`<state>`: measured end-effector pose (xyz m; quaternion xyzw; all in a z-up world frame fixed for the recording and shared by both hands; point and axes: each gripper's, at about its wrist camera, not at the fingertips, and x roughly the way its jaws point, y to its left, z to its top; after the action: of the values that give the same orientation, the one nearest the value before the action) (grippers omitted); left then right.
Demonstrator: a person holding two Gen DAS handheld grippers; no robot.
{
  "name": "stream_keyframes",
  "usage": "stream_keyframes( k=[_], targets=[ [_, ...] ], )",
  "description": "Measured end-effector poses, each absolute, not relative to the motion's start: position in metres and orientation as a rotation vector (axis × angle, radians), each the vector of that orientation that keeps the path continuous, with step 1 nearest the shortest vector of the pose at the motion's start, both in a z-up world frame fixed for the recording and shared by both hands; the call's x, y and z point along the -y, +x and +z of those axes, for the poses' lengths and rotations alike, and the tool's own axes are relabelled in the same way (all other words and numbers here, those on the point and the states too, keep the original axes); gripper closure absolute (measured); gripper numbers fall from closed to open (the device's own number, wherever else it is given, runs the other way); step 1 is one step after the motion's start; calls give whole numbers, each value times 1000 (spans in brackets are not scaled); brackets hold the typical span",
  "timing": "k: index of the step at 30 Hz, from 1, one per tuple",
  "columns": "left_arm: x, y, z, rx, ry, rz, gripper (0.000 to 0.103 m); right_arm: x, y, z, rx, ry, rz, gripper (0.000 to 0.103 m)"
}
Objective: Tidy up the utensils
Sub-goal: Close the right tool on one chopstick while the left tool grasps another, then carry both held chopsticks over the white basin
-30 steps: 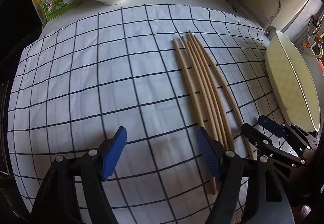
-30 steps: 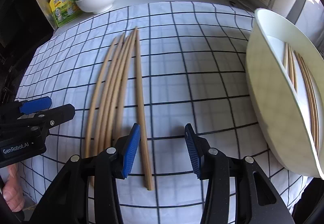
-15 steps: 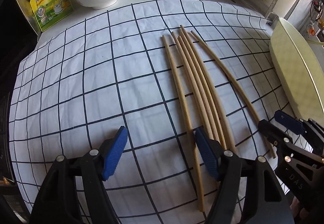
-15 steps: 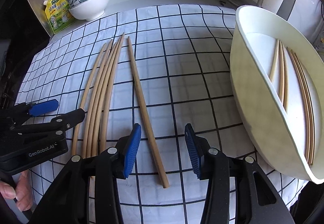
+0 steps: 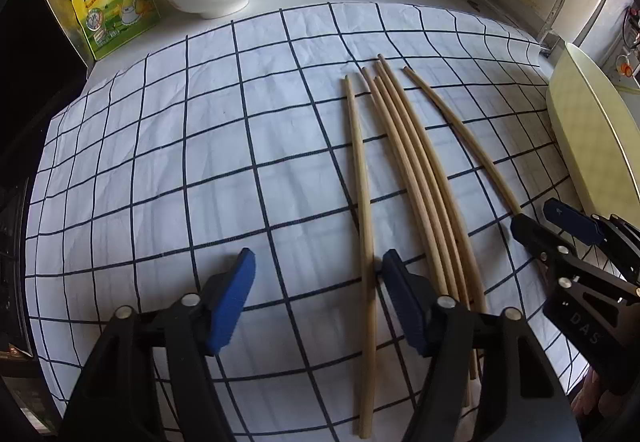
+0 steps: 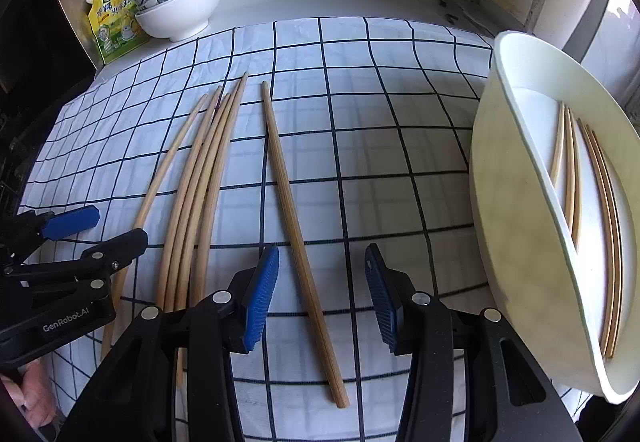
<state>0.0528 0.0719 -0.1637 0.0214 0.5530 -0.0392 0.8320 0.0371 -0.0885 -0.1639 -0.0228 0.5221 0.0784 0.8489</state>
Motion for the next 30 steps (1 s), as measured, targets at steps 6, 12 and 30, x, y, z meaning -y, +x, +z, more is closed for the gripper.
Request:
stream_keyframes(
  k=[6, 12, 30],
  targets=[
    [-66, 56, -159, -1168, 56, -107, 80, 79, 39, -167, -1083, -103, 196, 65],
    [-63, 59, -159, -1189, 51, -140, 96, 75, 41, -166, -1094, -93, 249, 96],
    [-48, 46, -78, -1099, 38, -196, 96, 112, 17, -85, -1007, 118, 306, 97]
  ],
)
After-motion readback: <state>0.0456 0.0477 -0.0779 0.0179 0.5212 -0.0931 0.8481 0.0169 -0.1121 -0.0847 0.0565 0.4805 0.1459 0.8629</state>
